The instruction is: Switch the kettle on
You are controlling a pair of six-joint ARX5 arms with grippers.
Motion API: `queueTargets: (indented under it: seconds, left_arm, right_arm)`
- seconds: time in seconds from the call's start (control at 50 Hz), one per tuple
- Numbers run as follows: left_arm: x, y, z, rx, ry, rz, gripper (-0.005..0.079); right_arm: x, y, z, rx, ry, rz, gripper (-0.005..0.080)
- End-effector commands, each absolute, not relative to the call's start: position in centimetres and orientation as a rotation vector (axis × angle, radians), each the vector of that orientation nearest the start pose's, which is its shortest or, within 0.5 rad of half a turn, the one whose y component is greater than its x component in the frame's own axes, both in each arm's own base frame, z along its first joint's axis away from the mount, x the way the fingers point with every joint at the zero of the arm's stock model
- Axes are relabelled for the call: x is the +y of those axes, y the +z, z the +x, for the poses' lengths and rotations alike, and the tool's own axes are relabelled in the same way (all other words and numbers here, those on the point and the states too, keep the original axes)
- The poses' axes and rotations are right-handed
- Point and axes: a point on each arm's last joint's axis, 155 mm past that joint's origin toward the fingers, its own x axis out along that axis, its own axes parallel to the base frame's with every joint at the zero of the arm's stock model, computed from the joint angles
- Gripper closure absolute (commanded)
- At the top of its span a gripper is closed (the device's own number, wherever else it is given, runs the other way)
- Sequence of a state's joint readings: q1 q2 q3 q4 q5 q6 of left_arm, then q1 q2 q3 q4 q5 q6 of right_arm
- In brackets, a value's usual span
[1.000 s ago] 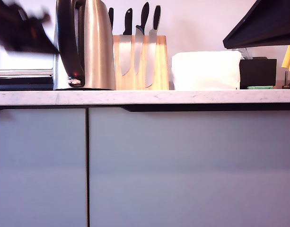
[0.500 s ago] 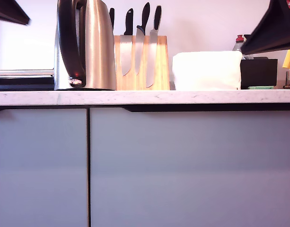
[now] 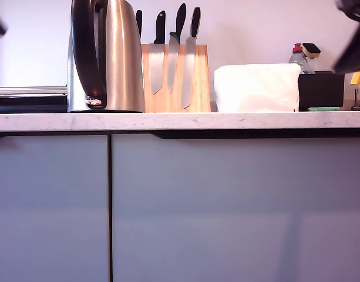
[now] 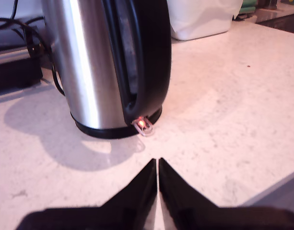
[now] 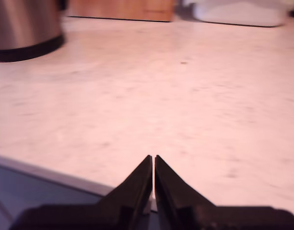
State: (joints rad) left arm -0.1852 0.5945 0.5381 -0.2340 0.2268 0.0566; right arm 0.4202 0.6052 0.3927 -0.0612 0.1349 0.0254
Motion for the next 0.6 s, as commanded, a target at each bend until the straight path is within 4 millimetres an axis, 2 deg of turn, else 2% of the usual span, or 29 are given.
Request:
queueTargets:
  seconds: [0.0,0.22,0.36,0.58]
  left_arm:
    - [-8.7,21.3,27.3,0.292,-0.397,0.042,0.0761]
    - [-7.4,19.9,26.6,0.274,-0.346,-0.011,0.0761]
    - [-7.1,20.1,26.0,0.246,-0.334,-0.046,0.0761]
    - [-6.8,20.7,25.1,0.197,-0.326,-0.066,0.0761]
  right_arm:
    - [9.0,20.0,28.2,0.25,0.258,-0.04,0.0764]
    - [6.9,20.8,27.8,0.224,0.211,-0.049,0.0764]
    - [6.0,20.8,26.7,0.231,0.192,-0.047,0.0764]
    - [4.5,21.8,24.7,0.187,0.148,-0.041,0.0764]
